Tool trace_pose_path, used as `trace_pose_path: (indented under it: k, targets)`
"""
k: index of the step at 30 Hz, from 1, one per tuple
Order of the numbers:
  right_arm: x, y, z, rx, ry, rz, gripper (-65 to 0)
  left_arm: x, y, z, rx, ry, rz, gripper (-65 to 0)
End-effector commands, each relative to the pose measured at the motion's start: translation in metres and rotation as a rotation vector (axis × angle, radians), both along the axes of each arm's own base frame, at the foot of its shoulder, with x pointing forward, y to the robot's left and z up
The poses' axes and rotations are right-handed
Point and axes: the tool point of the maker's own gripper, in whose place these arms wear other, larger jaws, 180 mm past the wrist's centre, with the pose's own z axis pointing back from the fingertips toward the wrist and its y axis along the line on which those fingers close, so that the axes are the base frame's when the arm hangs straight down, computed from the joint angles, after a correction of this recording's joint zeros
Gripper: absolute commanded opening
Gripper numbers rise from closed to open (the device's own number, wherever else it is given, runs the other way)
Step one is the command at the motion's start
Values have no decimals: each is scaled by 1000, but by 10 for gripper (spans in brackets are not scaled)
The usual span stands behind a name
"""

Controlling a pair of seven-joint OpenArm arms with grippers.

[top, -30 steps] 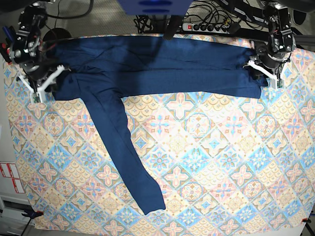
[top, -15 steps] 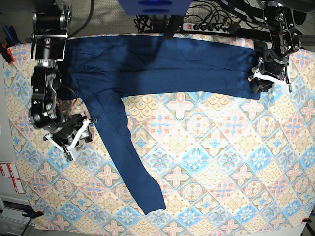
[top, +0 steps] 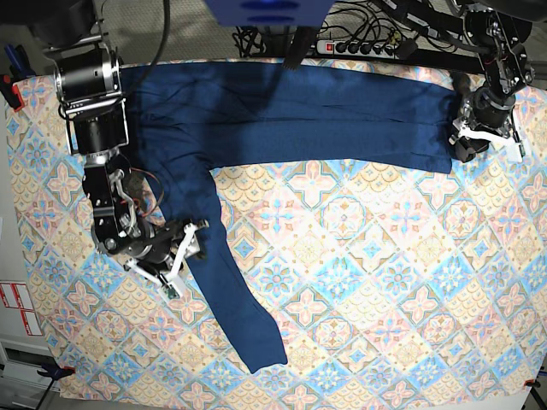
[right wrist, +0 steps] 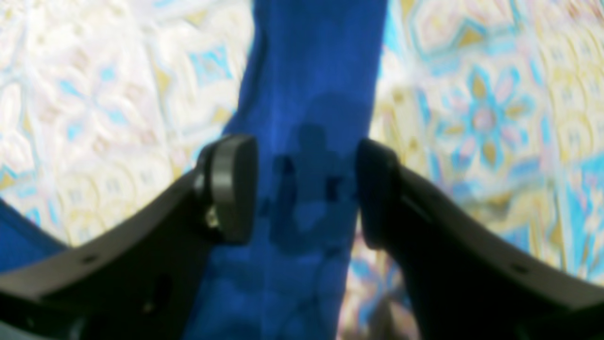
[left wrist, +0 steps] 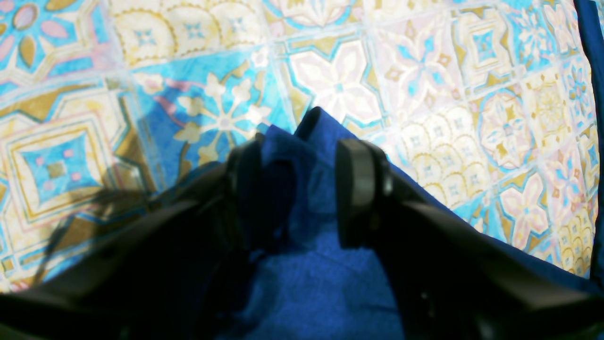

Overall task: Fold the T-shirt properly
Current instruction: 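Move the right gripper to grasp the hanging sleeve, then lift the sleeve with the right gripper and lay it across the strip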

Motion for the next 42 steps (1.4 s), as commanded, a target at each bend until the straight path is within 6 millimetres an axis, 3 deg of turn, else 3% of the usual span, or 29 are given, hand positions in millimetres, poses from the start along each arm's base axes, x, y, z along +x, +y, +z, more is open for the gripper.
trace_pose_path:
  k: [1,4,11,18,25,28,30,33,36,39,42]
  targets:
    - [18,-4,17,12,-55,-11,-325,8,6,14,20,-45,-2,-393]
    - [21,4,5,53,-32,-31,-325,8,5,13,20,-45,-5,-393]
    - [18,-6,-24,87,0,-87,-325,8,5,13,20,-45,-5,-393]
    - [13,-27,-44,-86,-28,-28,-327,8,5,15,22,-48,-8,-393]
    - [-1,-34,-64,-106,37,-35,-335,8,5,15,22,-48,-8,-393]
    - [-9,-19,-75,-83,75,-25,-423,8,5,15,22,-48,-8,-393]
    - [-13,-16,-78,-79,84,-21,-524,8,5,15,22,-47,-8,-393]
    - [-13,-15,-78,-79,82,-18,-650,8,4,14,21,-47,-7,-393]
    - [-21,1,-75,-59,93,40,-645,8,4,14,21,-47,-7,-394]
    - [-31,32,-51,-26,20,180,-648,8,4,14,21,-47,-7,-394]
    - [-44,49,-23,-43,-68,247,-648,7,4,14,21,-45,-7,-396]
